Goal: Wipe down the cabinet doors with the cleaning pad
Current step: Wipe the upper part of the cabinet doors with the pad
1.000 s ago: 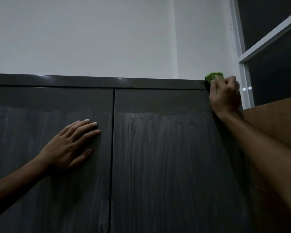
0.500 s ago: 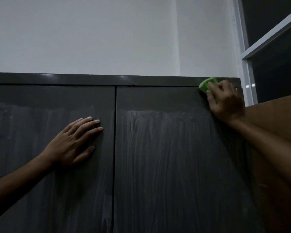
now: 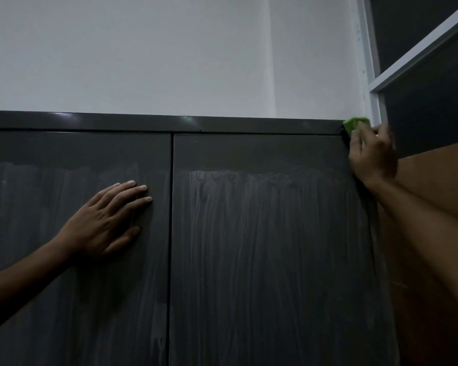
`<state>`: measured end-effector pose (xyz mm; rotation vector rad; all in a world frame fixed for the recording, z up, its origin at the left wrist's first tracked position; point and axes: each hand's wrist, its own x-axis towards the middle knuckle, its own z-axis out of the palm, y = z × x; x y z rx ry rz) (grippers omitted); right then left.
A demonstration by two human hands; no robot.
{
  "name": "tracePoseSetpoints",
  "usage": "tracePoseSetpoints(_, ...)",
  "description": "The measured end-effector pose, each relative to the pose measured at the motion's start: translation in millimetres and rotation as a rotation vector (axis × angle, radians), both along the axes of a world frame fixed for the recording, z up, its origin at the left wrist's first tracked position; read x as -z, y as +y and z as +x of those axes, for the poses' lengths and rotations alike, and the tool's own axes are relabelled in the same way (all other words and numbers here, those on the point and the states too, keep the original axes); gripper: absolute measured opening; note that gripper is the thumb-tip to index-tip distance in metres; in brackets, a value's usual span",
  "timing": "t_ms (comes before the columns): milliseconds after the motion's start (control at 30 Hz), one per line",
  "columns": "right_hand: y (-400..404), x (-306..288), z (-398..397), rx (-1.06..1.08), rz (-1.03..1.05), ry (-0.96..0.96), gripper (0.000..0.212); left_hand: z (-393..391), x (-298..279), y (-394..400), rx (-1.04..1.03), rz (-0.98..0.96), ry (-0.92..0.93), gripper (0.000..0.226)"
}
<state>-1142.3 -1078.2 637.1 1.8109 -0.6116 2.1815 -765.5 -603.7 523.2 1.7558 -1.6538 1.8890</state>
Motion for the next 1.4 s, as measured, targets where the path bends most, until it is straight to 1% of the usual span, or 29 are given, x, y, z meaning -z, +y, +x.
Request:
tracePoseSetpoints(33,6,0,6,-0.004,0.086,-0.068,0.034,-1,0,0,0.0,0.0,-0.004,0.067)
tracePoseSetpoints(67,12,2,13,0.006,0.088,-0.068,0.032,-1,-1,0,0.0,0.0,-0.007,0.067)
tracePoseSetpoints(100,17,6,19,0.009,0.009,-0.009,0.032,-1,-1,0,0.002,-0.001,-0.009,0.067)
tracePoseSetpoints(200,7,21,15,0.035,-0.375,0.306,0.038,-2,0,0,0.007,-0.004,-0.018,0.067)
tracePoseSetpoints(233,1,19,8,0.045,-0.397,0.335,0.041,-3,0,0,0.008,-0.007,-0.019,0.067)
tracePoseSetpoints(267,-2,15,5,0.048,-0.339,0.289,0.04,-4,0,0,0.008,-0.008,-0.02,0.067)
tracePoseSetpoints(367,8,3,15,-0.017,0.055,-0.059,0.035,-4,-1,-1,0.01,-0.007,-0.023,0.067)
tracePoseSetpoints(400,17,4,22,-0.02,0.098,-0.08,0.033,-3,0,-1,0.01,-0.007,-0.026,0.067)
tracePoseSetpoints(433,22,7,28,-0.008,0.043,-0.034,0.033,-2,0,-1,0.01,-0.009,-0.03,0.067)
tracePoseSetpoints(533,11,28,21,0.027,-0.405,0.336,0.036,1,-1,-1,0.013,-0.012,-0.036,0.067)
tracePoseSetpoints(567,3,28,12,0.043,-0.464,0.392,0.037,1,-1,-1,0.01,-0.013,-0.032,0.067)
tracePoseSetpoints(600,-4,24,6,0.064,-0.443,0.362,0.036,1,-1,-1,0.005,-0.013,-0.029,0.067)
tracePoseSetpoints(633,-6,18,4,0.058,-0.343,0.257,0.033,0,-2,-1,-0.002,-0.013,-0.028,0.067)
tracePoseSetpoints(700,2,5,11,0.002,-0.031,-0.033,0.029,0,-2,-2,-0.007,-0.013,-0.033,0.067)
tracePoseSetpoints(733,10,2,19,-0.017,0.062,-0.088,0.028,0,-2,-2,-0.003,-0.011,-0.036,0.067)
tracePoseSetpoints(767,19,3,27,-0.024,0.062,-0.072,0.027,0,-2,-1,0.004,-0.01,-0.041,0.067)
tracePoseSetpoints(800,23,7,33,-0.017,-0.027,-0.001,0.027,0,-2,-1,0.01,-0.01,-0.045,0.067)
tracePoseSetpoints(900,11,30,24,0.026,-0.454,0.357,0.031,-2,-1,-1,0.019,-0.01,-0.051,0.066)
tracePoseSetpoints(933,3,31,15,0.043,-0.505,0.401,0.032,-3,0,-1,0.021,-0.01,-0.049,0.066)
tracePoseSetpoints(967,-2,27,9,0.063,-0.49,0.383,0.032,-4,0,-1,0.023,-0.011,-0.048,0.066)
tracePoseSetpoints(1067,1,16,6,0.057,-0.188,0.128,0.026,-5,0,-2,0.025,-0.011,-0.047,0.066)
tracePoseSetpoints(1100,4,18,11,0.055,-0.139,0.099,0.026,-4,-1,-2,0.023,-0.008,-0.045,0.066)
tracePoseSetpoints(1133,8,24,17,0.055,-0.177,0.132,0.027,-3,-1,-1,0.02,-0.005,-0.048,0.066)
tracePoseSetpoints(1167,7,34,21,0.064,-0.3,0.225,0.029,-1,-1,-1,0.02,-0.006,-0.05,0.067)
tracePoseSetpoints(1233,-2,55,15,0.076,-0.633,0.492,0.032,1,-1,-2,0.02,-0.012,-0.052,0.067)
tracePoseSetpoints(1267,-8,57,7,0.077,-0.726,0.583,0.031,1,0,-2,0.021,-0.015,-0.048,0.067)
tracePoseSetpoints(1300,-13,54,0,0.094,-0.747,0.615,0.03,1,0,-2,0.022,-0.015,-0.045,0.067)
tracePoseSetpoints(1333,-15,49,-4,0.101,-0.692,0.587,0.032,0,0,-3,0.022,-0.014,-0.045,0.067)
tracePoseSetpoints(1400,-8,41,-2,0.054,-0.404,0.357,0.035,0,-1,-3,0.023,-0.011,-0.045,0.067)
